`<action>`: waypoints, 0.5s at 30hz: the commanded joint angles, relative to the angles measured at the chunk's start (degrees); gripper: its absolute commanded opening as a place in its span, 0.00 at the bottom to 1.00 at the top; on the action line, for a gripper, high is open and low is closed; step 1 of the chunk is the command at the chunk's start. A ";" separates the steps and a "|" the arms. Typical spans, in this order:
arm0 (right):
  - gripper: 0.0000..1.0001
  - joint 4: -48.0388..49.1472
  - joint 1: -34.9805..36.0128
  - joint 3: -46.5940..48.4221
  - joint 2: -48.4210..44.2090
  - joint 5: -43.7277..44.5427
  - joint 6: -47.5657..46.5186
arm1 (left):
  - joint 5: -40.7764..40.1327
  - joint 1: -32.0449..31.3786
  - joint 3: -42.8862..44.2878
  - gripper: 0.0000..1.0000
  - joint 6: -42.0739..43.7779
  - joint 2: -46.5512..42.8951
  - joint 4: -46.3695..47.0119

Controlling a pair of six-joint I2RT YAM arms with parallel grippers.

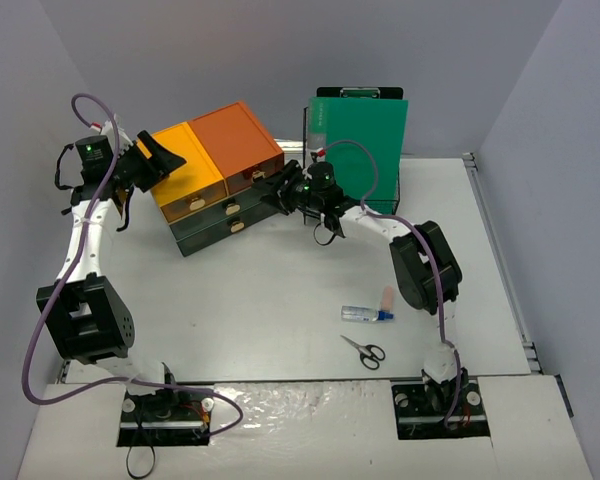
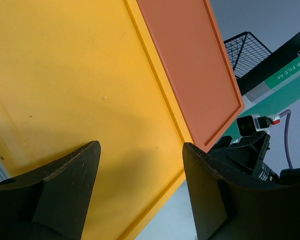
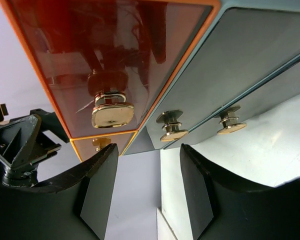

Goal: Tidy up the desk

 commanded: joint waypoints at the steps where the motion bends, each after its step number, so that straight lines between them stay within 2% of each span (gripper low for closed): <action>1: 0.49 6.38 -0.22 2.33 -2.61 -1.14 0.91 | -1.01 0.45 1.15 0.64 1.22 1.20 -5.27; 15: 0.49 11.12 -0.39 5.85 2.15 -1.05 5.05 | -0.84 0.45 2.04 0.64 1.30 2.18 -5.44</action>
